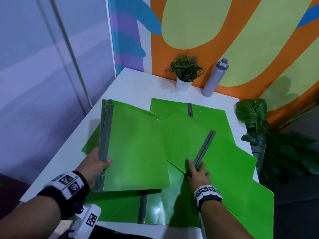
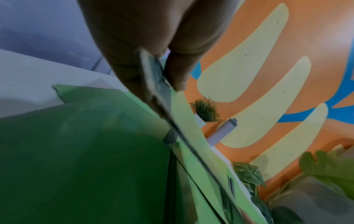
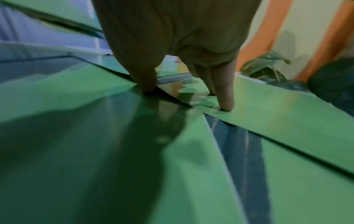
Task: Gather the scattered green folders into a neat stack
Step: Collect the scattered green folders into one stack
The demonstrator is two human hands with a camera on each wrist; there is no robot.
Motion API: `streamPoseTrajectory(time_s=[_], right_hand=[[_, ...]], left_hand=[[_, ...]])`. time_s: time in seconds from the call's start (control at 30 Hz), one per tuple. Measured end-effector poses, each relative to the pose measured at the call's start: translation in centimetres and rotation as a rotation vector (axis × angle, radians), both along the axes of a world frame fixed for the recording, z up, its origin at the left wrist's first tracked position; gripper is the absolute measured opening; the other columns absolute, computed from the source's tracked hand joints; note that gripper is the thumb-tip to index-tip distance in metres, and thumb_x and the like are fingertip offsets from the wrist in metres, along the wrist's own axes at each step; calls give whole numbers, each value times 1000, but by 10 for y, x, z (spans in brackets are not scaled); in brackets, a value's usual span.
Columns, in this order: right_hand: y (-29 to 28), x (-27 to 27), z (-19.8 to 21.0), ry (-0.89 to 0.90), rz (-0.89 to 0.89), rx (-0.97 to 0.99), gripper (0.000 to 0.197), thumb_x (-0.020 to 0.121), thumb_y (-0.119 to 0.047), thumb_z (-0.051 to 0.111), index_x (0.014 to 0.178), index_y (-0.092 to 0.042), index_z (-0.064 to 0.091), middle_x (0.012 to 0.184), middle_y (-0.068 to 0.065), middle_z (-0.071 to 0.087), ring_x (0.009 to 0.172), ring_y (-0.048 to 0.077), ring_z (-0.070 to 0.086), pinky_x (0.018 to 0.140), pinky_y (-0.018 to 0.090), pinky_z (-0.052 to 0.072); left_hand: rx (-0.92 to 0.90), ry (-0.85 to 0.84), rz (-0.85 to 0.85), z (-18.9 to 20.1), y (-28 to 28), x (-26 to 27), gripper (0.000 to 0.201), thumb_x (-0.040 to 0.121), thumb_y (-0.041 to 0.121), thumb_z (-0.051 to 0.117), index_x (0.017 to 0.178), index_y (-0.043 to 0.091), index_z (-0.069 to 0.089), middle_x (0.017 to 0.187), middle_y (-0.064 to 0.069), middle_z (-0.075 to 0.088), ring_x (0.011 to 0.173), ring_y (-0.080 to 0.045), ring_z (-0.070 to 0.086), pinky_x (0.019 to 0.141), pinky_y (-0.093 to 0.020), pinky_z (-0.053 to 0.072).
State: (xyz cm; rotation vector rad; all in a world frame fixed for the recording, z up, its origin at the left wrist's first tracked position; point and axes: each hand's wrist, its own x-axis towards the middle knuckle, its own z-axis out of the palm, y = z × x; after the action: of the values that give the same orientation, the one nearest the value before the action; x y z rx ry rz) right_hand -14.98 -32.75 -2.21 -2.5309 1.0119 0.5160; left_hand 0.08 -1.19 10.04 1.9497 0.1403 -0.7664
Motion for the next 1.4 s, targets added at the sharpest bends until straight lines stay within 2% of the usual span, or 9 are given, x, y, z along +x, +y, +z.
streamPoseTrajectory(time_s=[0.23,0.33,0.5,0.63,0.73,0.9,1.03,1.3,1.4], right_hand=[[-10,6,31,-202,-131,-24,82,81,13,34,145,-36,18,158,12,3,105,33,60,65,33,60],[-17,15,72,-523,-292,-130,68,81,13,36,142,-18,35,156,9,23,109,36,59,82,40,55],[4,28,122,-843,-57,-357,69,79,14,44,139,-18,41,146,3,43,77,34,65,56,35,53],[46,27,127,-655,152,-251,76,82,10,46,146,-26,27,104,13,68,45,17,45,41,19,31],[80,20,110,-564,376,-130,70,82,5,49,141,-28,31,81,2,67,52,19,56,46,25,48],[107,2,71,-690,761,-109,48,77,-1,55,123,-15,52,95,5,74,65,14,69,49,25,57],[108,-4,60,-627,922,-1,36,85,-12,55,120,-18,57,126,1,63,106,16,65,82,33,57],[35,-1,76,-508,-291,329,76,91,-34,54,149,-24,6,158,5,15,141,24,22,112,40,21],[18,-14,79,-569,-600,649,78,89,-40,57,149,-29,8,157,7,16,140,31,25,110,51,25]], left_hand=[[-84,-14,53,-3,-4,6,31,91,10,55,117,21,43,106,-12,52,100,-29,52,101,-56,41],[-142,-5,106,-3,-10,14,39,92,7,53,125,23,41,99,-6,47,93,-25,50,103,-57,39],[-189,72,148,-6,-30,22,36,92,7,52,124,18,42,104,-11,47,92,-26,51,84,-42,48],[-238,218,133,-19,-46,6,37,94,8,48,129,15,39,105,-12,45,92,-25,50,81,-39,49],[-321,297,186,-22,-51,-6,36,97,17,43,132,8,40,99,-11,45,87,-24,49,78,-40,48],[-385,342,121,-33,-48,-1,88,81,69,44,150,25,14,158,-21,12,140,-42,29,108,-58,35],[-58,171,-6,-43,-53,-2,92,78,29,72,148,22,14,156,-19,21,133,-41,40,105,-55,41],[-227,65,-223,-32,-43,8,62,81,7,65,136,16,39,128,-9,56,123,-27,50,104,-48,40],[-210,69,-334,-33,-47,-3,69,91,15,56,149,15,19,153,-6,33,140,-27,33,115,-49,28]])
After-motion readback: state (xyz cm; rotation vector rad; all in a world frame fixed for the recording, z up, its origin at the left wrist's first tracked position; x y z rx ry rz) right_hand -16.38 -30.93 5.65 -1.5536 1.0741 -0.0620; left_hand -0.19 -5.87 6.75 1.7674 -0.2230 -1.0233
